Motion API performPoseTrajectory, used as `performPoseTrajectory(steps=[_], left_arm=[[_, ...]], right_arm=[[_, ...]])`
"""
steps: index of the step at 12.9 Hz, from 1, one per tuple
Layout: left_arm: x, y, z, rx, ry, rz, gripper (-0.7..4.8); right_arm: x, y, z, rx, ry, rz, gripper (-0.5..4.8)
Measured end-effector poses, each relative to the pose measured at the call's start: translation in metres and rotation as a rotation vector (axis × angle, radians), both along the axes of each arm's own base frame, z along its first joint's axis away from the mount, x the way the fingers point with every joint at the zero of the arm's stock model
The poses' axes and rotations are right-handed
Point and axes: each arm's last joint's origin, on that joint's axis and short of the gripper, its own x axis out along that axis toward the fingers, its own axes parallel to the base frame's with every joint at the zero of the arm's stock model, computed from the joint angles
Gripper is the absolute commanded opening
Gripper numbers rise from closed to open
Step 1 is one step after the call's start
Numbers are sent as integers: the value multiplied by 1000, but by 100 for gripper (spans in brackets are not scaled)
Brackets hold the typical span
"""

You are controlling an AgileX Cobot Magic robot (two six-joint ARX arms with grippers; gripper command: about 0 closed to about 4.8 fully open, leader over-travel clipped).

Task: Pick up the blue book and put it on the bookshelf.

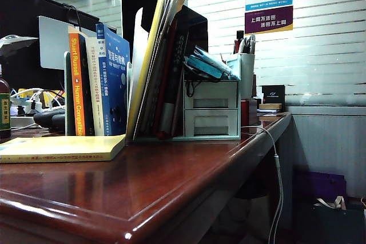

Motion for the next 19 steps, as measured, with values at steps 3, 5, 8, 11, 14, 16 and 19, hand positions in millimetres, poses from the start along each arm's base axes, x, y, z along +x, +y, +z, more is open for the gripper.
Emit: performPoseTrajectory(steps=[3, 5, 8, 11, 14, 16, 19], left_arm=[[11, -5, -50, -17, 72, 37, 192], [22, -11, -64, -17, 70, 36, 179], [32, -15, -83, 4, 96, 72, -7], [55, -7, -88, -13, 34, 98, -7], [69, -4, -89, 2, 25, 77, 287], [27, 6, -17, 12, -83, 45, -5], [-71, 46, 61, 60, -116, 12, -5]], right_arm=[[-5, -2, 4, 14, -8, -1, -1], [-5, -2, 5, 17, -4, -1, -1], [-7, -3, 7, 21, -12, -1, -1], [-8, -3, 7, 21, -12, -1, -1], [-8, -4, 7, 21, -13, -1, -1], [-5, -5, 7, 14, -13, -102, -1], [-29, -17, 17, 24, -62, -129, -1]])
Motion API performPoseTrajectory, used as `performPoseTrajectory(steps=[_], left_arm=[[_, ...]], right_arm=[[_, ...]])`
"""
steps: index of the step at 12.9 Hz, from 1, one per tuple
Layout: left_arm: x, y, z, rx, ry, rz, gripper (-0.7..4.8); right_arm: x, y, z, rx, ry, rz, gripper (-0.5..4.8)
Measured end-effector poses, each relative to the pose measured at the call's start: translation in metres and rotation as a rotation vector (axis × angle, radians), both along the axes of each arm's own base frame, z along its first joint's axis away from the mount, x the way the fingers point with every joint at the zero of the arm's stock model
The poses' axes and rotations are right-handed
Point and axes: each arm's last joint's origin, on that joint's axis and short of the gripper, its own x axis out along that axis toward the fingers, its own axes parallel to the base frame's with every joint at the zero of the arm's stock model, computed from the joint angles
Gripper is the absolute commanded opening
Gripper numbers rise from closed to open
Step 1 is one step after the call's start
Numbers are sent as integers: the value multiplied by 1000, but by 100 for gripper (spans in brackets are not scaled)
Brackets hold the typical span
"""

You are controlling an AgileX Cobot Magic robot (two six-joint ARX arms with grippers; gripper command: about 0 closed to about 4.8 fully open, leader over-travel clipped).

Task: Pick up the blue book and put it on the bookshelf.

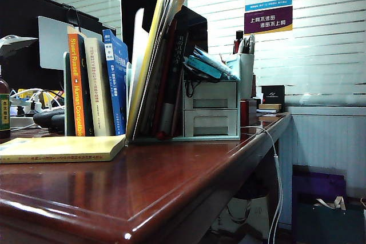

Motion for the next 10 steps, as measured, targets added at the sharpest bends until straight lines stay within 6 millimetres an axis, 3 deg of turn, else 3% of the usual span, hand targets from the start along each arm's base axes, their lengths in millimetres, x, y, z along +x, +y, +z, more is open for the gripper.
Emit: performPoseTrajectory(steps=[1, 3, 6, 10], left_arm=[[-76, 35, -13, -13, -41, -7, -5], [-118, 55, -45, -23, -62, -7, -5], [-158, 73, -120, 1, -56, -15, -5], [-161, 71, -172, 83, 69, -152, -5]], right_arm=[[-34, -16, -51, 8, -32, -21, -1], [-54, -26, -80, 51, -121, -77, -1], [-75, -39, -149, 96, -57, -181, -1], [-86, -45, -211, 103, 37, -218, 0]])
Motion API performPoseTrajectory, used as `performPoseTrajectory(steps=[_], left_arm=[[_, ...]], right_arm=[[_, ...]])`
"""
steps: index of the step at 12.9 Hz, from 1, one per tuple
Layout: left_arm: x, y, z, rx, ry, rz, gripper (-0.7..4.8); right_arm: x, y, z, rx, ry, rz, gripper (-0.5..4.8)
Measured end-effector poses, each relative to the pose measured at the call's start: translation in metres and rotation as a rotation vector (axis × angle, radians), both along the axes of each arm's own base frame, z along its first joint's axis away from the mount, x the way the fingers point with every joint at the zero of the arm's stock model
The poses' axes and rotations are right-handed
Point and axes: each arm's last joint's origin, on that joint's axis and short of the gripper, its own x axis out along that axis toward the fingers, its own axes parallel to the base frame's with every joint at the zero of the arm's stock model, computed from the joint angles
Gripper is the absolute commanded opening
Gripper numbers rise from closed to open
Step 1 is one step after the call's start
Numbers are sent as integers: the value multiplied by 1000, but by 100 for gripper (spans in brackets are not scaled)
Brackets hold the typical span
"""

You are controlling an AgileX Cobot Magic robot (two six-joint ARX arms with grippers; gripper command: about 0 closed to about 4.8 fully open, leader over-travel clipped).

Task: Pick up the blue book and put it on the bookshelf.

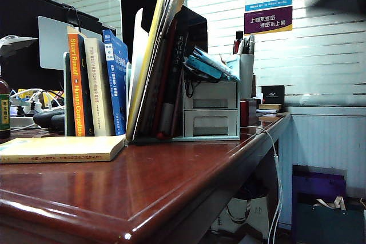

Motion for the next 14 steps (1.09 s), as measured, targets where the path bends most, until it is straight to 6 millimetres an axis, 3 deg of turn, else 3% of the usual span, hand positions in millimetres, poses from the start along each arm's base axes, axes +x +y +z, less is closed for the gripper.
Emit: performPoseTrajectory(steps=[6, 11, 14], left_arm=[[17, -12, -51, 11, 59, -131, -5], [21, -11, -56, -9, 11, -113, -5], [28, 6, -59, -21, -16, 29, -5]], right_arm=[[-3, 1, -21, -55, 170, 82, 0], [-3, 1, -23, -61, 187, 83, 0], [-4, 1, -23, -61, 187, 86, 0]])
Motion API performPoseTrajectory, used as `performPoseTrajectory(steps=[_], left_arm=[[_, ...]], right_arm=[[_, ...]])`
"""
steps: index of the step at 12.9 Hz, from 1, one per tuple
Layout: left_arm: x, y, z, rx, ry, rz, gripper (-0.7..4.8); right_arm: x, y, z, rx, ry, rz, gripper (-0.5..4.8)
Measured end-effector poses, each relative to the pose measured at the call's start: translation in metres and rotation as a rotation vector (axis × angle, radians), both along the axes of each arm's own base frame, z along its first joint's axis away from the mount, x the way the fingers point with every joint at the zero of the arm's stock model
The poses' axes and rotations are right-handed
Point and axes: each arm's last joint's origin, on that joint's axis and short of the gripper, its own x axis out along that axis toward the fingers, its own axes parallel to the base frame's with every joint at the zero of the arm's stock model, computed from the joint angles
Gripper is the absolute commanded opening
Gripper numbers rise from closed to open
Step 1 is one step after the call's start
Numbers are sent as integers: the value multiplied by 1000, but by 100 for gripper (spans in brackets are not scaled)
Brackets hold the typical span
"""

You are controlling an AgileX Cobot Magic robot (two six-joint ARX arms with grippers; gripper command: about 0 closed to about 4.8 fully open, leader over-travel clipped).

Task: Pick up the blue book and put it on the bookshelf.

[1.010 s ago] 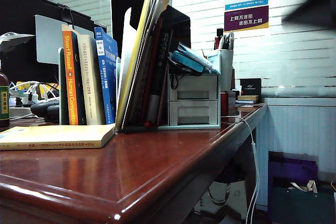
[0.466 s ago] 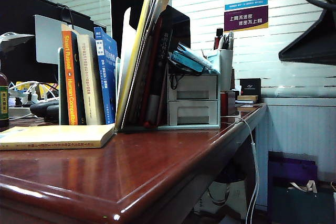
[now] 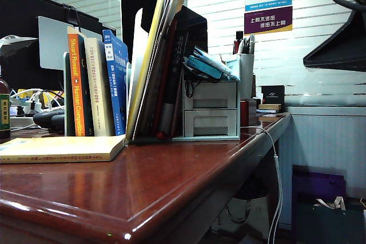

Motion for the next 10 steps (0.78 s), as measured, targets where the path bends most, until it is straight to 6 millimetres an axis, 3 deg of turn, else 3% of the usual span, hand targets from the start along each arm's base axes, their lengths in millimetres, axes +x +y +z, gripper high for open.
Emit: performPoseTrajectory(steps=[3, 5, 10], left_arm=[[3, 12, -4, -2, -4, 87, -5], [3, 13, -4, -2, -4, 102, 35], [3, 13, -4, -3, -4, 96, 35]], right_arm=[[0, 0, 0, 0, 0, 0, 0], [0, 0, 0, 0, -1, 0, 0], [0, 0, 0, 0, 0, 0, 0]])
